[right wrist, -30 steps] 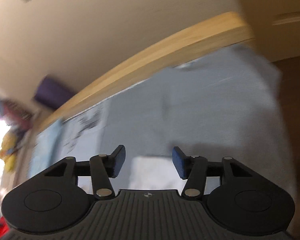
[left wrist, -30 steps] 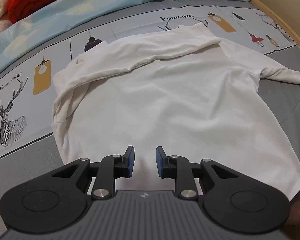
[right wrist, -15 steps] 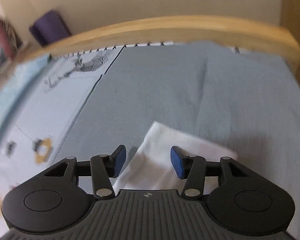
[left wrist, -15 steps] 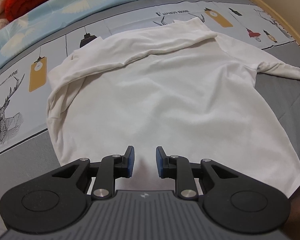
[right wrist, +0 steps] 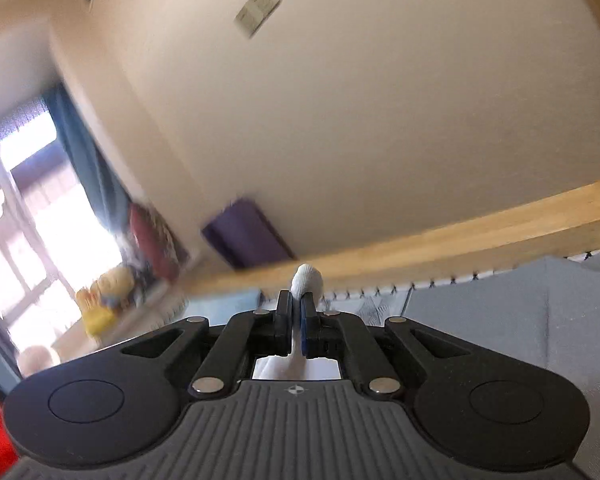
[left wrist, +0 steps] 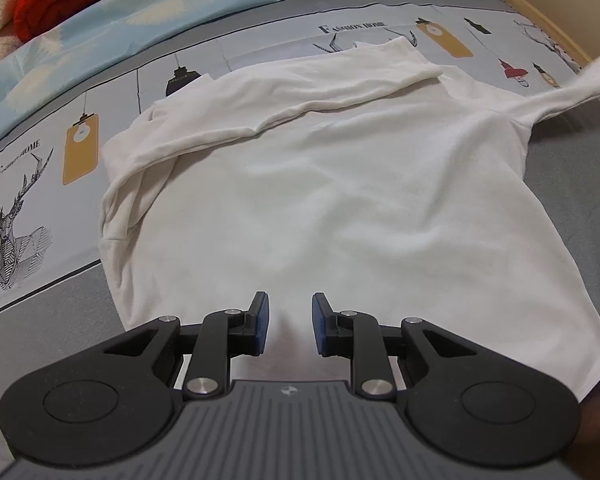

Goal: Fold small clothes

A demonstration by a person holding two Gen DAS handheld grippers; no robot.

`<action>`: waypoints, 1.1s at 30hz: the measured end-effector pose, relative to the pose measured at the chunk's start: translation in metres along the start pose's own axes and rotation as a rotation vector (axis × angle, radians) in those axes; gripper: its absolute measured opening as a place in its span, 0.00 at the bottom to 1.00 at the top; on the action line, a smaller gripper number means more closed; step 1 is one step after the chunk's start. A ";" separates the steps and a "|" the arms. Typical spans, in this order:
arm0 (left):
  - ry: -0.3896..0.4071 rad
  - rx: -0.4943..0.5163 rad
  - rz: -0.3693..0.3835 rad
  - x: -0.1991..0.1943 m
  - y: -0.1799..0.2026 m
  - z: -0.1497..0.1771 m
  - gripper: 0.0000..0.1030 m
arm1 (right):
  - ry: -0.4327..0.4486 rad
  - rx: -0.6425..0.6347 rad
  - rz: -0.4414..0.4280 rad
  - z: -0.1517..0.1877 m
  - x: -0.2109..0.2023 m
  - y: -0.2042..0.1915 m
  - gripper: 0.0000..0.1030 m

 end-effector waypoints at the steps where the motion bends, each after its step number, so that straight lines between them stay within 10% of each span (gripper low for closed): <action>1: 0.000 0.002 0.002 0.000 0.001 0.001 0.25 | -0.018 0.018 0.032 0.002 0.004 0.011 0.03; 7: -0.004 0.000 -0.002 0.000 -0.002 0.002 0.25 | -0.362 0.000 0.386 0.078 0.037 0.114 0.03; 17: 0.044 -0.077 0.005 -0.008 -0.022 -0.001 0.25 | -0.289 -0.187 0.513 0.060 0.033 0.098 0.14; 24: 0.177 -0.186 -0.051 -0.034 -0.050 -0.010 0.40 | -0.223 -0.355 0.251 0.042 0.002 -0.020 0.31; 33: 0.342 -0.290 -0.097 -0.071 -0.080 -0.008 0.69 | -0.518 -0.363 -0.228 0.079 -0.111 -0.190 0.40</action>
Point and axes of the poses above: each gripper's, at about its wrist camera, not at the fingertips, and x roughly the way its jaws point, y to its right, z to its underside, the point moved 5 cm from there along x, roughly the way its jaws point, and after that the axes turned 7 degrees about y, right-handed, at the moved point
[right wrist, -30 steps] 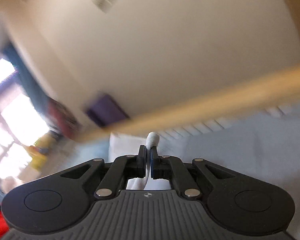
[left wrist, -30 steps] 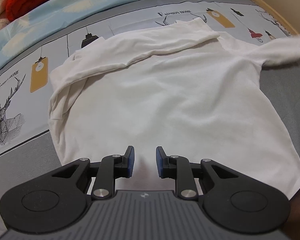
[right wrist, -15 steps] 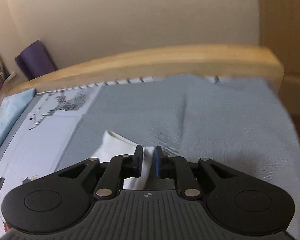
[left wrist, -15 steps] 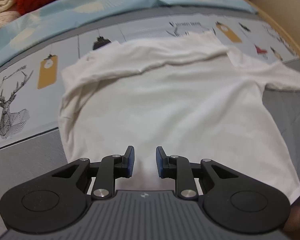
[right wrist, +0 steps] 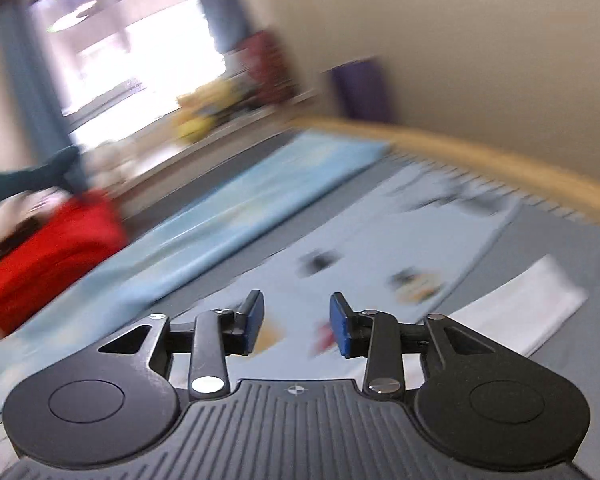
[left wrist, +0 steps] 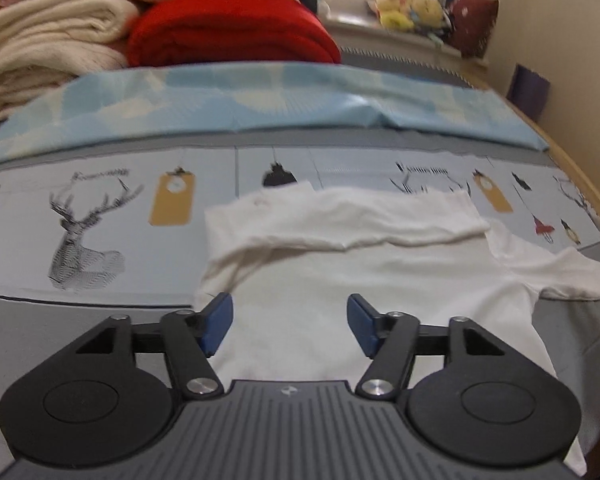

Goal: Fold small clothes

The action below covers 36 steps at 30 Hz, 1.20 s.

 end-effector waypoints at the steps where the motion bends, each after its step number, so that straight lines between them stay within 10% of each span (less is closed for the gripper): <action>1: 0.011 -0.006 -0.013 -0.003 -0.004 0.000 0.70 | -0.041 -0.003 -0.038 0.010 -0.009 -0.019 0.41; 6: 0.020 -0.097 -0.071 -0.009 -0.025 0.005 0.72 | -0.163 0.000 -0.180 0.071 -0.036 -0.080 0.46; 12: 0.020 -0.052 -0.059 -0.001 -0.016 0.006 0.70 | -0.381 0.007 -0.135 0.155 -0.015 -0.107 0.44; 17: 0.002 0.027 -0.022 0.025 0.008 0.006 0.32 | -0.445 -0.066 -0.124 0.186 0.013 -0.104 0.33; 21: -0.012 0.058 0.023 0.052 0.036 -0.001 0.21 | -0.538 0.013 -0.107 0.202 0.033 -0.089 0.25; 24: 0.002 0.084 0.062 0.072 0.063 -0.010 0.21 | -0.591 -0.053 0.010 0.211 0.040 -0.069 0.18; 25: 0.006 0.090 0.079 0.078 0.073 -0.012 0.21 | -0.630 -0.056 0.059 0.218 0.044 -0.057 0.00; 32: 0.011 0.164 0.186 0.141 0.152 -0.016 0.22 | -0.675 -0.045 0.031 0.216 0.043 -0.045 0.00; 36: -0.033 0.195 0.201 0.180 0.180 -0.005 0.56 | -0.676 -0.095 0.028 0.217 0.046 -0.053 0.00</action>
Point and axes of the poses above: each gripper's, at about its wrist camera, not at the fingertips, and x roughly the way its jaws point, y to its right, z to its underside, the point moved 5 cm from there along x, roughly the way its jaws point, and after that the axes turned 7 degrees about y, right-handed, at the moved point
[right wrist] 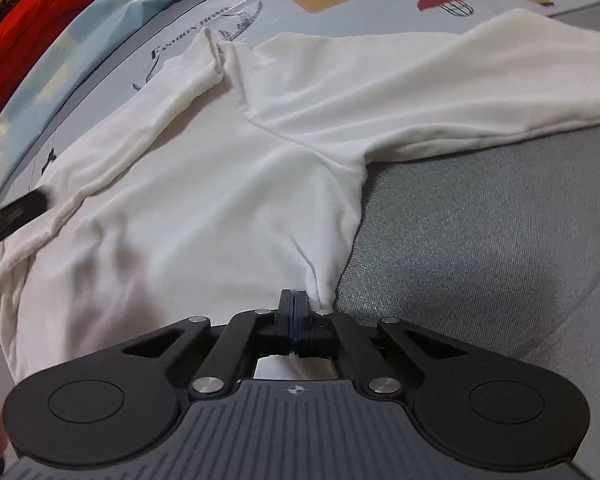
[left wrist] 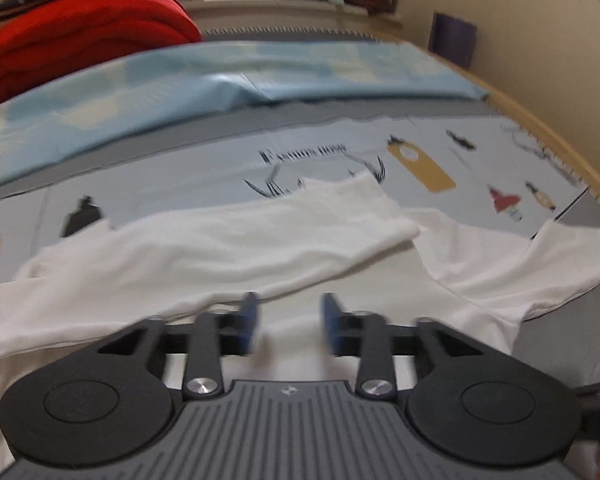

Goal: Fold small clothes

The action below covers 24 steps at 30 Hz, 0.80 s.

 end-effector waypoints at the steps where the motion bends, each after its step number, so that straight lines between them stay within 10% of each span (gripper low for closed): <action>1: -0.002 0.015 -0.010 0.011 0.005 0.002 0.60 | -0.001 -0.006 0.003 0.000 0.000 -0.001 0.00; 10: -0.012 0.013 -0.088 0.072 0.010 0.010 0.64 | -0.019 -0.039 0.022 -0.004 0.007 -0.014 0.00; 14: -0.003 -0.031 -0.083 0.071 -0.004 0.003 0.04 | -0.027 -0.052 0.039 -0.006 0.011 -0.021 0.00; 24: 0.090 -0.203 -0.149 0.000 -0.099 -0.031 0.04 | 0.009 -0.105 0.103 -0.012 0.012 -0.054 0.03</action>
Point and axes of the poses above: each gripper's, at about its wrist camera, not at the fingertips, and x roughly the way its jaws point, y to its right, z to its underside, the point moved 5 cm from there along x, roughly the way its jaws point, and after that the axes turned 7 degrees about y, right-handed, at the moved point
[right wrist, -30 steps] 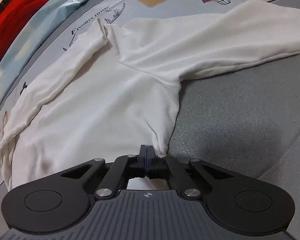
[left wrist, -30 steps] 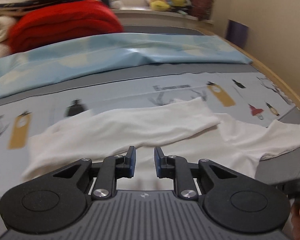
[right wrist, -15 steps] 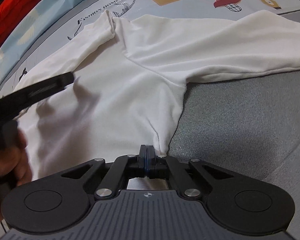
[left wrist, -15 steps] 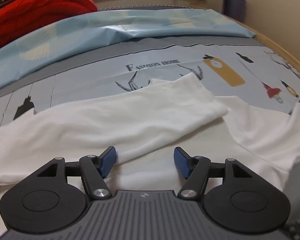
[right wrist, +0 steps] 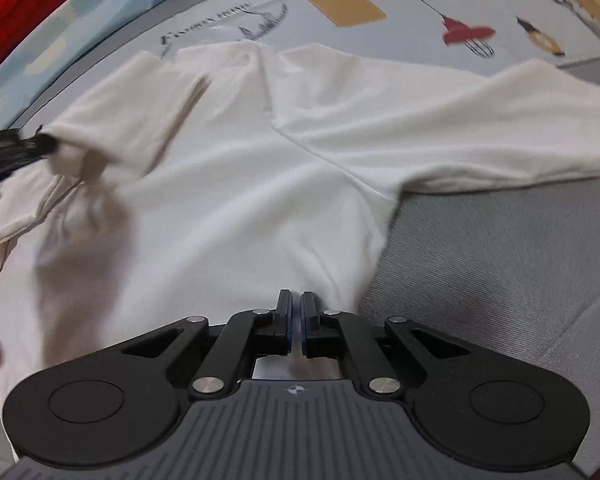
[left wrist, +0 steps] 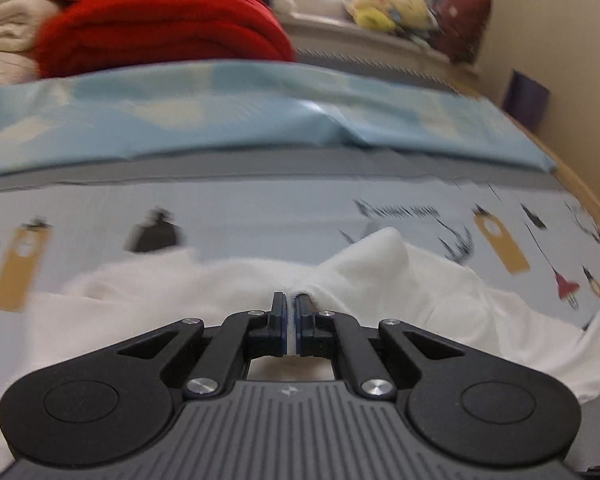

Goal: Fold small clothes

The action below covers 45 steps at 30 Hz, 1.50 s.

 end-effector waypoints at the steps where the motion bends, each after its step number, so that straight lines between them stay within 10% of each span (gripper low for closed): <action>1: 0.009 -0.010 -0.015 -0.007 -0.016 -0.004 0.04 | 0.004 -0.007 -0.003 0.000 -0.001 -0.005 0.03; 10: 0.022 -0.337 -0.355 -0.087 -0.267 0.010 0.04 | -0.012 -0.041 -0.012 0.007 -0.005 -0.033 0.11; 18: -0.013 -1.041 -0.795 -0.208 -0.508 0.123 0.07 | -0.020 -0.110 0.033 0.016 0.002 -0.043 0.11; 24: 0.085 -1.102 -0.658 -0.222 -0.529 0.115 0.27 | -0.021 -0.119 0.059 0.015 0.004 -0.043 0.11; 32: -0.015 -0.467 -0.545 -0.153 -0.472 0.079 0.58 | -0.017 -0.147 0.088 0.012 0.007 -0.053 0.18; 34: -0.063 -0.346 -0.560 -0.137 -0.463 0.083 0.58 | -0.018 -0.154 0.089 0.011 0.007 -0.054 0.18; 36: -0.117 -0.281 -0.620 -0.133 -0.467 0.094 0.17 | -0.021 -0.154 0.089 0.011 0.008 -0.054 0.18; 41: 0.007 -0.612 -0.843 -0.191 -0.527 0.112 0.07 | -0.022 -0.150 0.092 0.010 0.008 -0.053 0.19; 45: 0.018 -0.893 -0.858 -0.218 -0.556 0.146 0.14 | -0.020 -0.155 0.092 0.011 0.008 -0.055 0.19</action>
Point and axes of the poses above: each gripper's, at about its wrist camera, not at the fingertips, and x roughly the way its jaws point, y to its right, z to its underside, the point moved 5 cm from there along x, roughly the way its jaws point, and after that the axes turned 7 degrees about y, right-handed, at the moved point
